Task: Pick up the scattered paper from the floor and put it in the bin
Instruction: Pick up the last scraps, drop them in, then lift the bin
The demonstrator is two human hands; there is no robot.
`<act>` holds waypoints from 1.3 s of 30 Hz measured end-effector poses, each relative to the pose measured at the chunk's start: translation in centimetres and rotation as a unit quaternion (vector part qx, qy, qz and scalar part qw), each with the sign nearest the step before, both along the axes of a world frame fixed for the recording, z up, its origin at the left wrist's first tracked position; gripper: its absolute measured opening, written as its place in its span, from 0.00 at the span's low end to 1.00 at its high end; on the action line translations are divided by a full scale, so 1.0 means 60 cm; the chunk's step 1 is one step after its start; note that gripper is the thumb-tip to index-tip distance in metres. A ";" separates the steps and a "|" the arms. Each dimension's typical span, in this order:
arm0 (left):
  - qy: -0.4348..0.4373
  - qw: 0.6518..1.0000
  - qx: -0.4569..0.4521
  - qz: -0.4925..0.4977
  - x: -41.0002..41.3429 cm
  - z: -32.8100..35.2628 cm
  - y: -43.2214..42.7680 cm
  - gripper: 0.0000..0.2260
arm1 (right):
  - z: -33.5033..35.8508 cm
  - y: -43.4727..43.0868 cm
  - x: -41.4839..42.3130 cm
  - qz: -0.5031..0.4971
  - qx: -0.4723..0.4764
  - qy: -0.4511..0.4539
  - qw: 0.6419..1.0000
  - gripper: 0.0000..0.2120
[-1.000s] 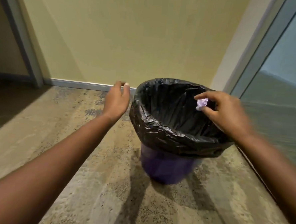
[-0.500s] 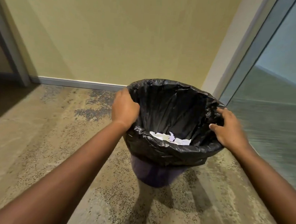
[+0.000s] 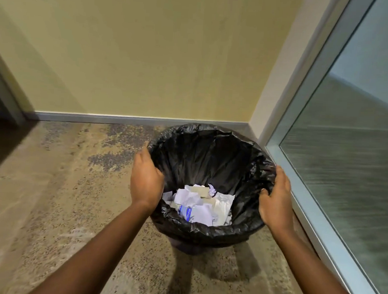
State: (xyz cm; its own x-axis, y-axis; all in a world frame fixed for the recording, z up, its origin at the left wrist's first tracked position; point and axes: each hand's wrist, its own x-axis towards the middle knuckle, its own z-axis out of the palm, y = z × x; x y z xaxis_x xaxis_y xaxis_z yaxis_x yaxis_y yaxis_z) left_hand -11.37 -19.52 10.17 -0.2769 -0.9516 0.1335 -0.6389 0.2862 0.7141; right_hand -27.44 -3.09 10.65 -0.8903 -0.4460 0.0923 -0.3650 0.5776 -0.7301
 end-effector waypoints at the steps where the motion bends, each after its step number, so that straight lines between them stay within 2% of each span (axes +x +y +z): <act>1: -0.007 1.000 0.014 0.011 0.000 0.004 0.003 0.22 | 0.005 0.000 0.004 -0.022 -0.002 -0.017 1.000 0.32; 3: -0.008 0.998 0.056 0.036 0.001 0.013 0.012 0.23 | 0.009 0.000 0.010 -0.085 -0.010 -0.088 0.992 0.32; 5: -0.006 0.993 0.108 0.055 0.006 0.021 0.016 0.24 | 0.009 0.000 0.010 -0.140 -0.009 -0.173 0.975 0.26; 8: -0.027 0.982 0.179 0.057 0.016 0.038 0.015 0.18 | 0.011 -0.003 -0.004 -0.163 -0.047 -0.277 0.946 0.14; 11: -0.034 0.975 0.207 0.068 0.034 0.071 0.025 0.13 | 0.039 0.003 -0.006 -0.157 -0.123 -0.348 0.916 0.14; 17: -0.026 0.977 0.200 0.065 0.073 0.176 0.060 0.15 | 0.135 0.041 0.011 -0.123 -0.145 -0.358 0.914 0.20; 25: -0.005 0.976 0.211 0.062 0.107 0.419 0.114 0.07 | 0.391 0.104 0.046 -0.127 -0.183 -0.403 0.888 0.22; 27: -0.011 0.975 0.213 0.061 0.113 0.493 0.129 0.09 | 0.463 0.119 0.050 -0.127 -0.181 -0.405 0.887 0.22; 29: -0.012 0.976 0.209 0.053 0.120 0.565 0.143 0.05 | 0.532 0.132 0.055 -0.132 -0.184 -0.411 0.883 0.21; 33: -0.029 0.978 0.197 0.057 0.130 0.690 0.156 0.05 | 0.647 0.143 0.057 -0.129 -0.190 -0.416 0.880 0.23; 36: -0.022 0.980 0.192 0.046 0.125 0.763 0.143 0.03 | 0.713 0.133 0.050 -0.131 -0.211 -0.427 0.869 0.21; 39: -0.025 0.980 0.191 0.048 0.114 0.812 0.117 0.08 | 0.763 0.111 0.040 -0.135 -0.224 -0.432 0.863 0.17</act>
